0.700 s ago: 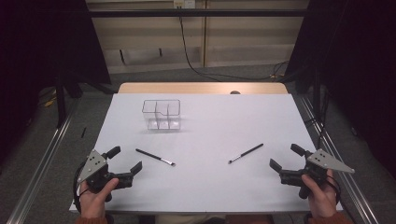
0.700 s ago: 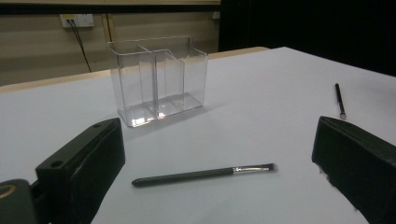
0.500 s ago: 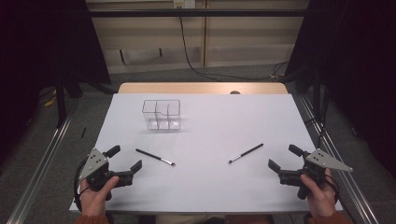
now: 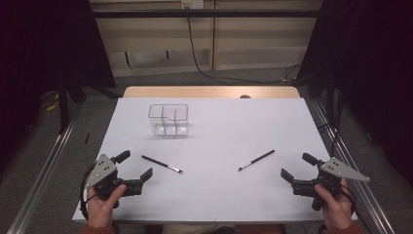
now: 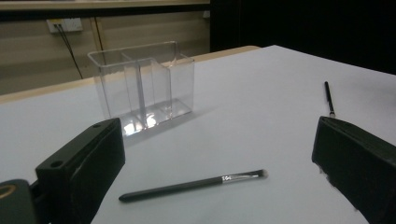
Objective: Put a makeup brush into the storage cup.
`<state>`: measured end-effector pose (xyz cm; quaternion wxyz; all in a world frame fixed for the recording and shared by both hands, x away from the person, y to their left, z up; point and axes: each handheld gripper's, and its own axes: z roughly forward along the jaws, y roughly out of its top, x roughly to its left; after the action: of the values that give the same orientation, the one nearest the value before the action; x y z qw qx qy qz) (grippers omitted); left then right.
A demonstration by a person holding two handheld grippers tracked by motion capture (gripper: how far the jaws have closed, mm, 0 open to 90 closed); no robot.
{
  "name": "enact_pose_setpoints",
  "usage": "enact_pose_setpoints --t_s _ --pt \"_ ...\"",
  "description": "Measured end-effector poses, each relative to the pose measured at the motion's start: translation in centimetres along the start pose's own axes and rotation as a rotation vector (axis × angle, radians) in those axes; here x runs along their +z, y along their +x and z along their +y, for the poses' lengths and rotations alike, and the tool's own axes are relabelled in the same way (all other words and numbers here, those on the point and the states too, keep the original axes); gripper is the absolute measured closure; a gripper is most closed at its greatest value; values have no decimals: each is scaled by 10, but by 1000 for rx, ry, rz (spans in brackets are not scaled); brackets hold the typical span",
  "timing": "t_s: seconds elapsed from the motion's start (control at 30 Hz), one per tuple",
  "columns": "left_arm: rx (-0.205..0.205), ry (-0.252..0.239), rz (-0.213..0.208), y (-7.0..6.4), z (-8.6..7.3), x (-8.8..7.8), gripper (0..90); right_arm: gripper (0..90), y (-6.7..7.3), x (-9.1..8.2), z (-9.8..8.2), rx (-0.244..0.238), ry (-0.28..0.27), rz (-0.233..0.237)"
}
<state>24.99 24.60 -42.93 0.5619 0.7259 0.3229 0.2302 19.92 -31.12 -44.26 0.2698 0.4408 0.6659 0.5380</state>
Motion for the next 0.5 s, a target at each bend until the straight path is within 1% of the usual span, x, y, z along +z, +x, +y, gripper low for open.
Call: enact_pose_setpoints --t_s 0.07,0.2,0.3,0.33,0.4,0.43,0.5 --pt "16 3 -3 0 2 2 26 0 0 0 0 -1 -1 0" --pt "12 6 0 1 6 5 27 0 0 1 0 1 0 7" --pt "-8 -4 -13 1 11 7 34 0 -1 2 1 10 -5 13" --pt "-8 -12 -13 0 13 8 34 0 -1 2 1 10 -5 13" --pt "5 -12 -13 1 17 9 34 0 -1 2 1 10 -5 15" --pt "1 -16 -14 1 18 10 34 0 0 2 1 12 -7 15" --pt "6 -12 -12 3 20 13 32 0 -1 2 1 5 -6 17"
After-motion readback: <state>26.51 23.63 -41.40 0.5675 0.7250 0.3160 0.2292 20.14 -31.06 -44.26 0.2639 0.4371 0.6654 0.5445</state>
